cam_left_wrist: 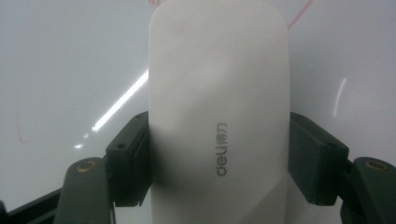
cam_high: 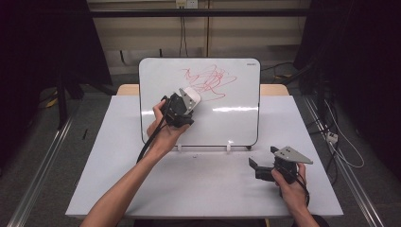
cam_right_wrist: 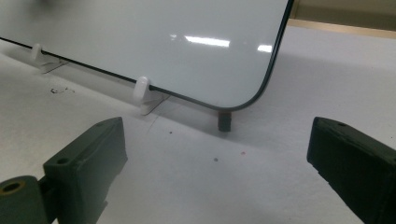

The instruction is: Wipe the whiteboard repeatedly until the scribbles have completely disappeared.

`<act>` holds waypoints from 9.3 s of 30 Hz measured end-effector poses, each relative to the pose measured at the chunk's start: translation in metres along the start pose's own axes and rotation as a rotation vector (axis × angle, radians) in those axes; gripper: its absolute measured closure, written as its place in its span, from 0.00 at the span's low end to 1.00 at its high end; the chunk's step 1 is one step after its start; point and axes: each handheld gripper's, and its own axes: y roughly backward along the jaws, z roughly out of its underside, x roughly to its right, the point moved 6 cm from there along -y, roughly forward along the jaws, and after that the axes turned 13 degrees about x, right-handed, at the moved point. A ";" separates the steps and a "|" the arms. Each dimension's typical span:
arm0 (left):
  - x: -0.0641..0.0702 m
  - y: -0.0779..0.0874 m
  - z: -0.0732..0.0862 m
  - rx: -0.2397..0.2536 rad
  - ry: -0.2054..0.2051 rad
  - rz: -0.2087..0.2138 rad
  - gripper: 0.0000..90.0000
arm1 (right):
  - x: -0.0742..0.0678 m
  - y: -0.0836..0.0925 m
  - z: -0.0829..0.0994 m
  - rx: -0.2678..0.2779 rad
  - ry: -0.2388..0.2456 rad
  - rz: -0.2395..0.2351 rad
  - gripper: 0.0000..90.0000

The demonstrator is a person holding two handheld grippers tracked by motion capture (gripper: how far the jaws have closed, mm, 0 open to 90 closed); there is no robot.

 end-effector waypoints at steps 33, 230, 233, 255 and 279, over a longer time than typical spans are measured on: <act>-0.092 -0.005 -0.027 0.023 0.196 -0.083 0.35 | -0.001 0.002 0.000 0.000 -0.009 -0.009 0.05; 0.048 -0.044 -0.073 0.114 -0.116 0.092 0.35 | -0.001 0.005 0.000 0.004 0.003 -0.014 0.05; 0.040 -0.045 -0.076 0.114 -0.104 0.083 0.35 | -0.001 0.005 0.000 0.004 -0.001 -0.012 0.05; -0.005 -0.048 -0.092 0.101 -0.015 0.033 0.35 | 0.000 0.005 0.000 0.006 -0.002 -0.011 0.05; 0.018 -0.063 -0.111 0.088 -0.042 0.019 0.35 | 0.000 0.005 -0.001 0.008 -0.005 -0.017 0.05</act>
